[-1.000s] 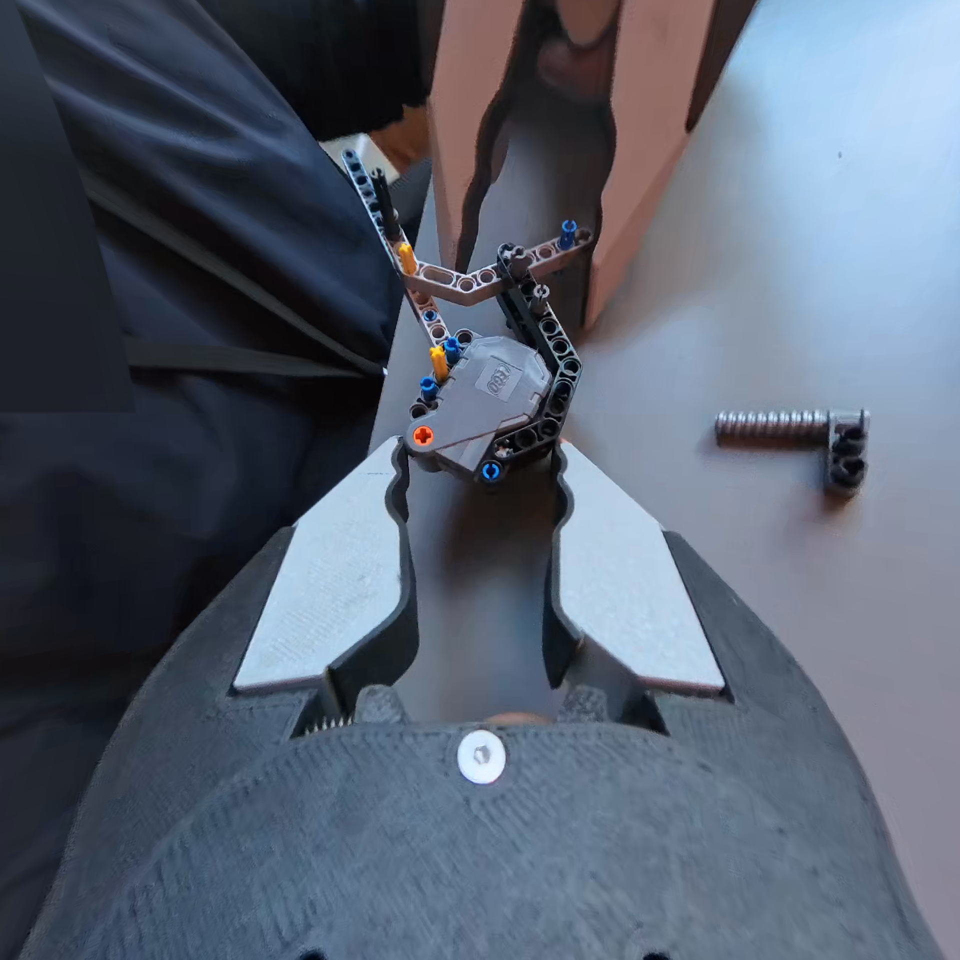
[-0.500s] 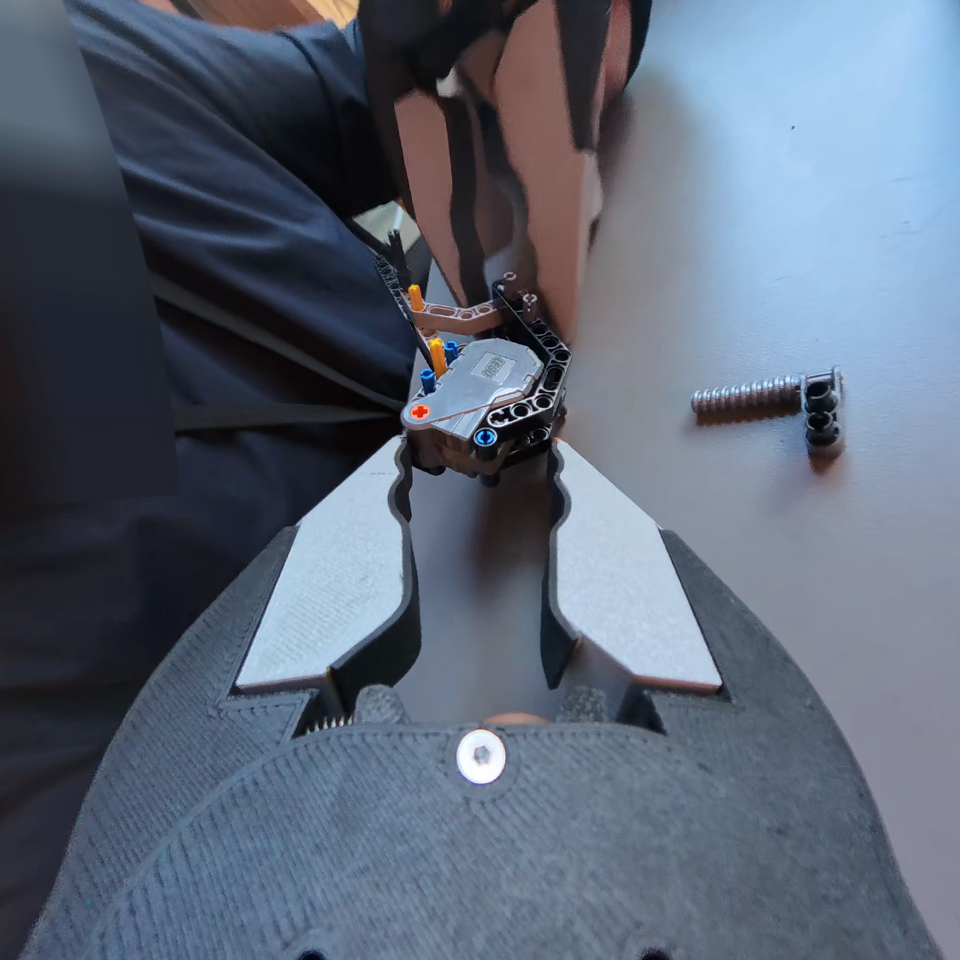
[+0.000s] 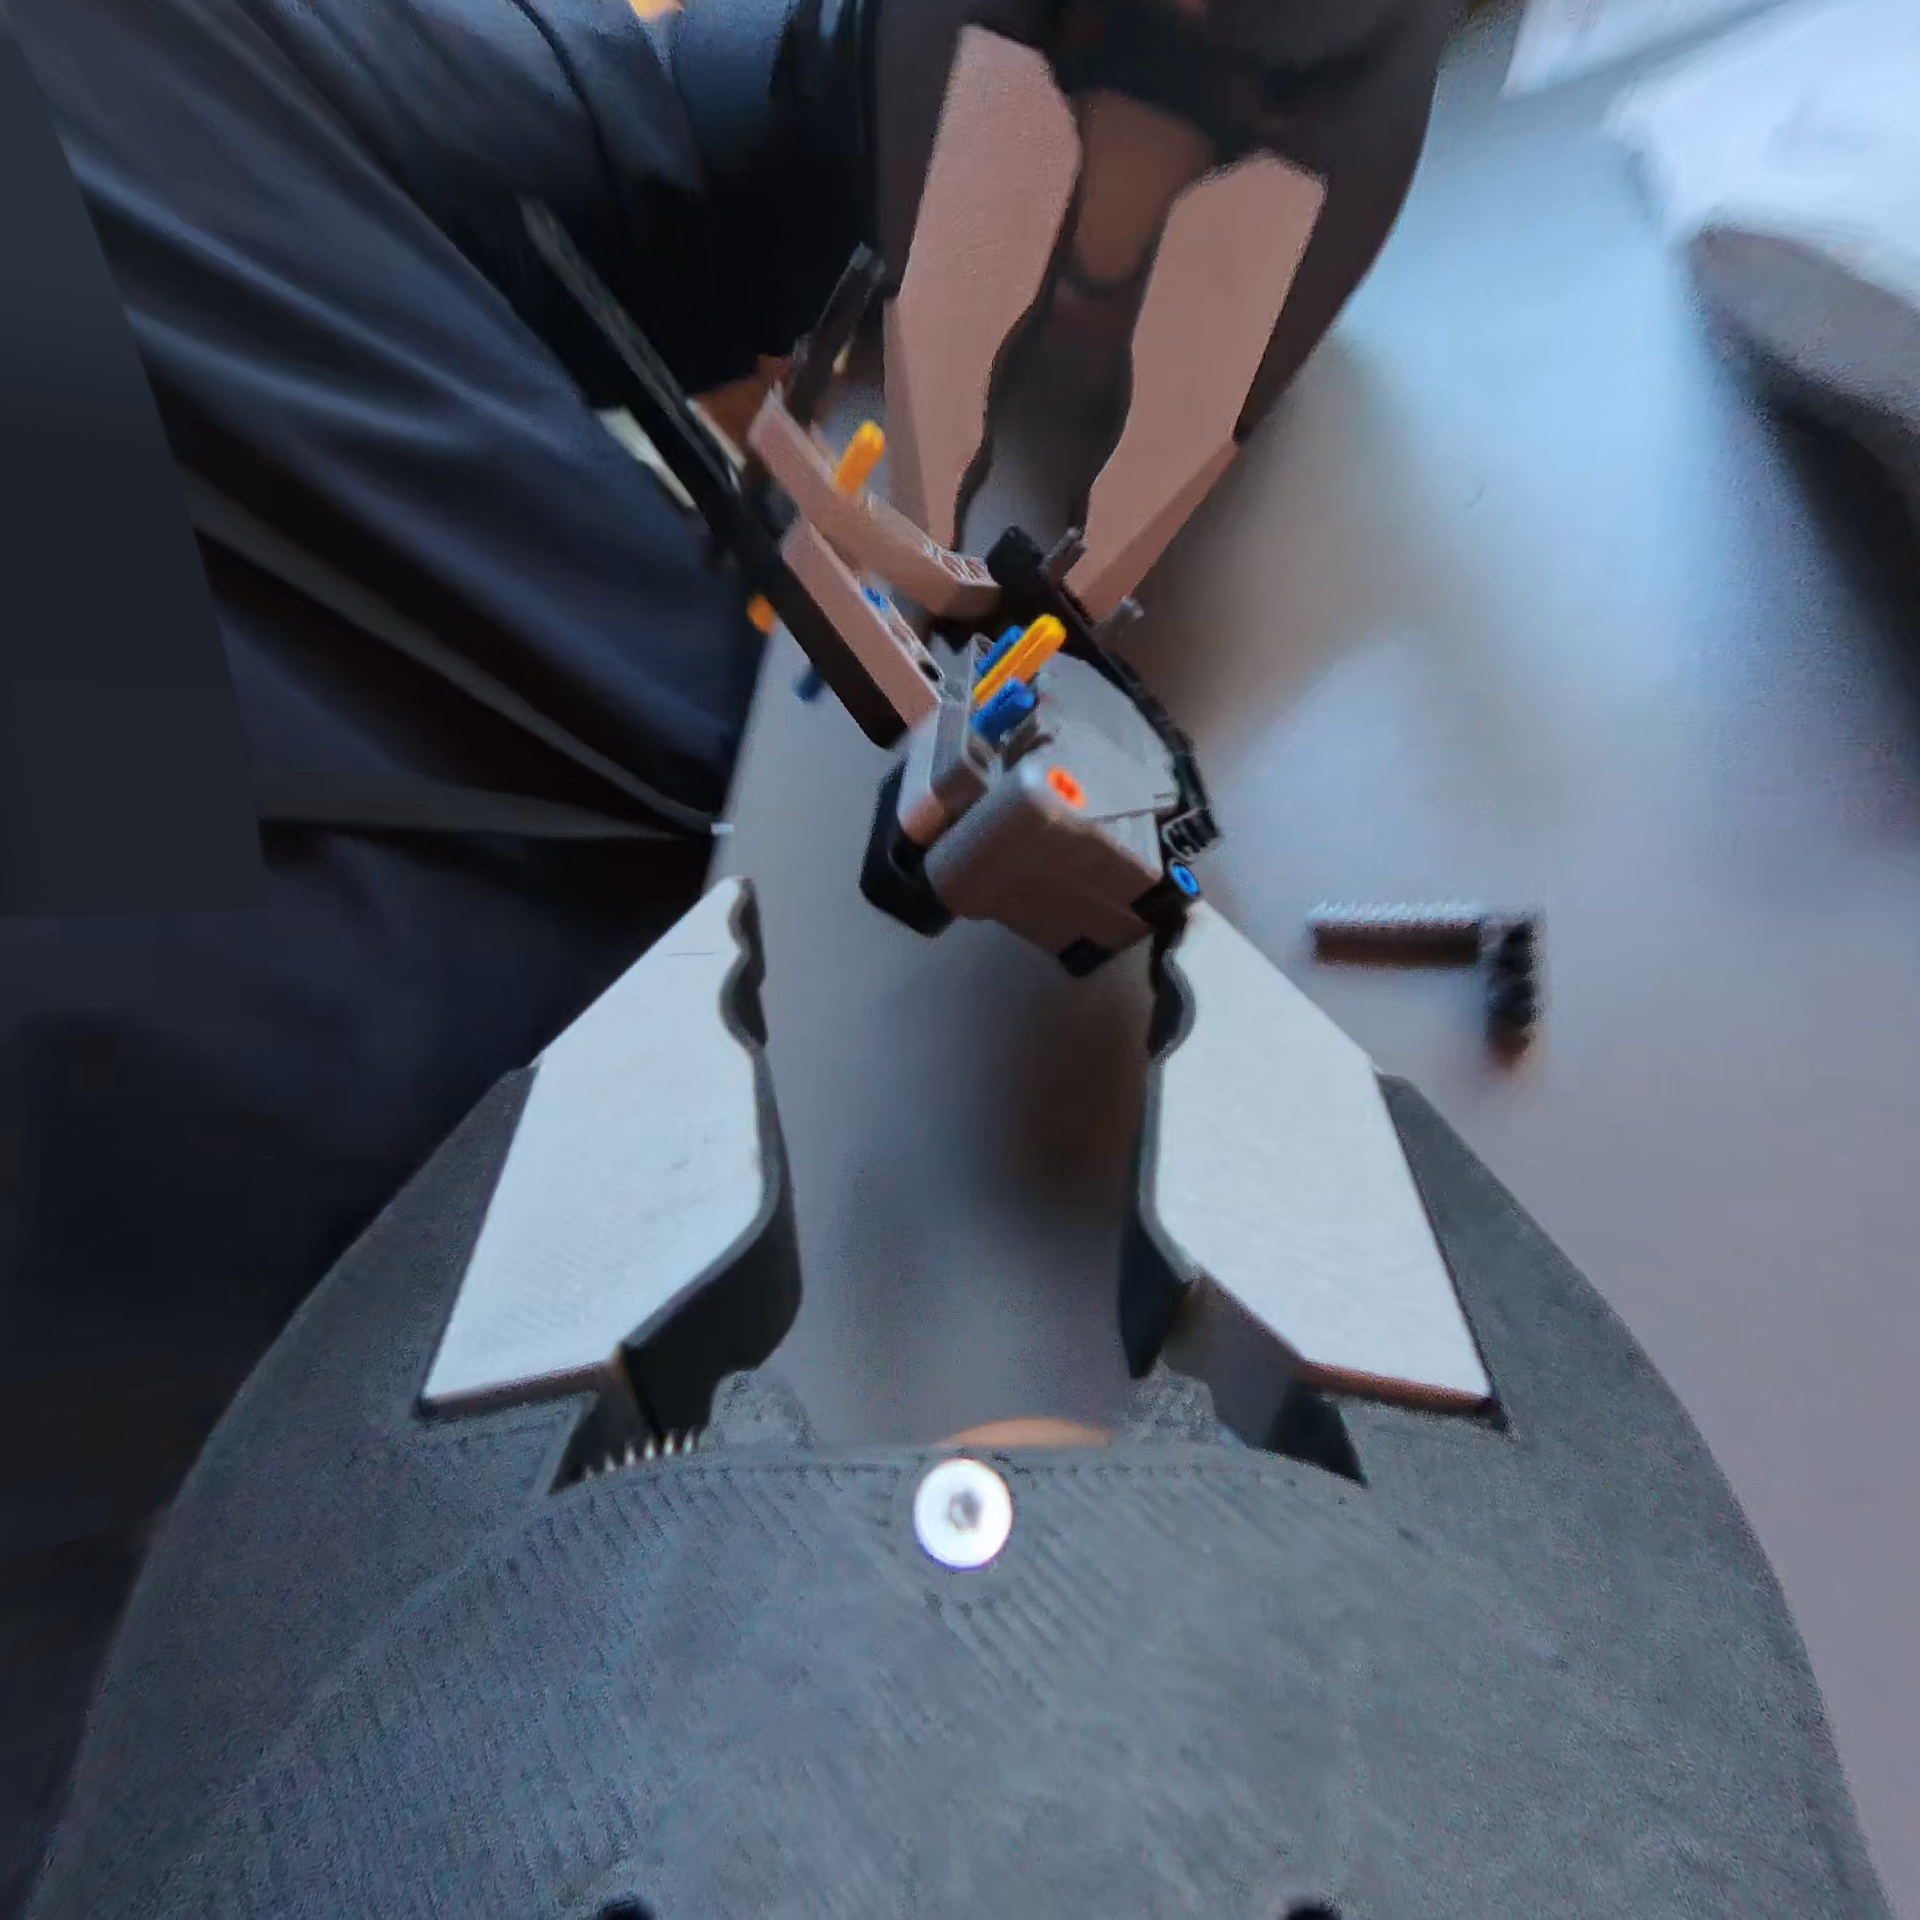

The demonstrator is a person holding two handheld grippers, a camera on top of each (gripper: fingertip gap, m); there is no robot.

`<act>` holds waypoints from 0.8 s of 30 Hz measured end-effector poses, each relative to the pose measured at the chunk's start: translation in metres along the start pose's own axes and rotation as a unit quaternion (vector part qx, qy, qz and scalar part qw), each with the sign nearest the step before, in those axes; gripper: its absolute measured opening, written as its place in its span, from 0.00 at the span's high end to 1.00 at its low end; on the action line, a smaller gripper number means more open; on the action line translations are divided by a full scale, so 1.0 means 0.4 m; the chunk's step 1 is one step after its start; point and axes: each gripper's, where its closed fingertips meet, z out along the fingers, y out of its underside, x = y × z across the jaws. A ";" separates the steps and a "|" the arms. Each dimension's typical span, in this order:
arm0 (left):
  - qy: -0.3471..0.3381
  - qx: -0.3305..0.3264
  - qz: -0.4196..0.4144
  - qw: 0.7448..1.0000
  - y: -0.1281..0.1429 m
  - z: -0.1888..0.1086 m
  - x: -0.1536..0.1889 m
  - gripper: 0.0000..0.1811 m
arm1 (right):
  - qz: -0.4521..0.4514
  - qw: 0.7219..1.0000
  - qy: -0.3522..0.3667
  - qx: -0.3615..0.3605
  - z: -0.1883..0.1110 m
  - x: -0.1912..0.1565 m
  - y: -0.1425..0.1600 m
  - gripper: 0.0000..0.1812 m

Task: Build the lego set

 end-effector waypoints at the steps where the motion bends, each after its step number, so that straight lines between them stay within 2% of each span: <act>1: 0.019 0.013 -0.014 1.000 -0.008 -0.005 0.007 0.90 | -0.030 0.999 0.026 0.003 -0.002 0.009 -0.007 0.63; 3: 0.056 0.034 -0.039 0.997 -0.021 -0.013 0.023 0.91 | -0.082 0.994 0.076 0.014 -0.009 0.026 -0.026 0.67; 7: 0.092 0.045 -0.057 0.993 -0.030 -0.012 0.040 0.92 | -0.145 0.978 0.147 0.036 -0.027 0.051 -0.056 0.70; 11: 0.117 0.037 -0.064 0.990 -0.027 0.000 0.058 0.93 | -0.156 0.975 0.154 0.042 -0.023 0.053 -0.062 0.71; 13: 0.120 0.029 -0.059 0.991 -0.021 0.004 0.065 0.93 | -0.168 0.971 0.162 0.042 -0.027 0.056 -0.061 0.79; 16: 0.120 0.033 -0.060 0.990 -0.024 0.003 0.064 0.93 | -0.154 0.976 0.150 0.042 -0.030 0.053 -0.058 0.80; 18: 0.119 0.040 -0.057 0.990 -0.029 -0.003 0.063 0.93 | -0.145 0.978 0.142 0.040 -0.030 0.052 -0.054 0.79; 22: 0.080 0.032 -0.022 0.996 -0.026 -0.013 0.049 0.94 | -0.151 0.978 0.140 0.031 -0.020 0.050 -0.048 0.71; 24: 0.066 0.028 -0.004 0.997 -0.026 -0.016 0.050 0.94 | -0.154 0.977 0.144 0.029 -0.018 0.052 -0.046 0.71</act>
